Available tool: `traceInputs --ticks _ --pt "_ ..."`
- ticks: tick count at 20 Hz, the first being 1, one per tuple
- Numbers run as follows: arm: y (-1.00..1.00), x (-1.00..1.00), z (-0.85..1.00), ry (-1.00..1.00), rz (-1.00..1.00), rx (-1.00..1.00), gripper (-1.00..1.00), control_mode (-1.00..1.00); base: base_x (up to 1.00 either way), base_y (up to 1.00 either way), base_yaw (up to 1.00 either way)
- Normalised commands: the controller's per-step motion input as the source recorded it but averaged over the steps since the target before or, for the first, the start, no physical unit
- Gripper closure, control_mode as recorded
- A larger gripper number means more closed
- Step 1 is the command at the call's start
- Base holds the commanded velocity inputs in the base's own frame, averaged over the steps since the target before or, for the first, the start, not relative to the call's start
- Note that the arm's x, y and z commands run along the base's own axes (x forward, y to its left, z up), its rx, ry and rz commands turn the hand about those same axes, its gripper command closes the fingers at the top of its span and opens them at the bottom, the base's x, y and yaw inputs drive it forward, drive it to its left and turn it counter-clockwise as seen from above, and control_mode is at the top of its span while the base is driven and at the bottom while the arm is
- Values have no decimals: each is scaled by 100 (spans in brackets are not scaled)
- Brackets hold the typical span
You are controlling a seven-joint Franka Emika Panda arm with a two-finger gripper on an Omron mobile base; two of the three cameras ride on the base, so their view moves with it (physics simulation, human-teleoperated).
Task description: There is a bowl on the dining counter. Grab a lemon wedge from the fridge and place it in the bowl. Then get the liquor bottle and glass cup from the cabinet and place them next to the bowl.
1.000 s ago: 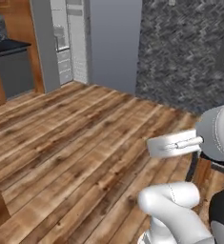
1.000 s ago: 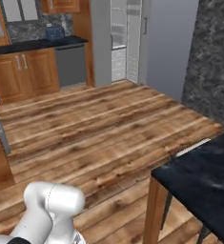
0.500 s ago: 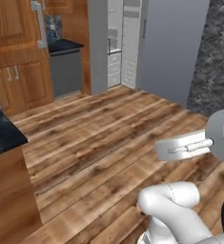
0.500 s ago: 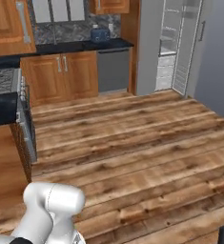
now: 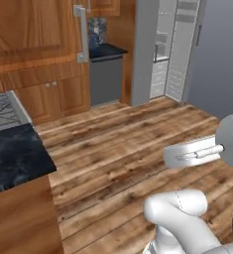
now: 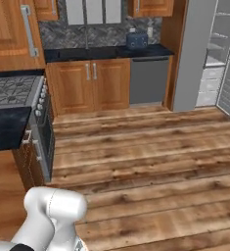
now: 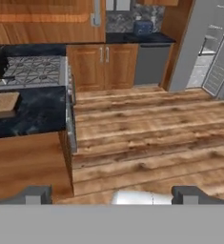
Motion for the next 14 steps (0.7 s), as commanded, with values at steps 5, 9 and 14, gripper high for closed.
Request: traceInputs --ticks 5,9,14 --pt "0 0 0 0 0 0 -100 100 100 0 33" --pt "0 0 0 0 0 0 -100 100 96 -14 31" --pt "0 0 0 0 0 0 -100 100 49 -77 33"
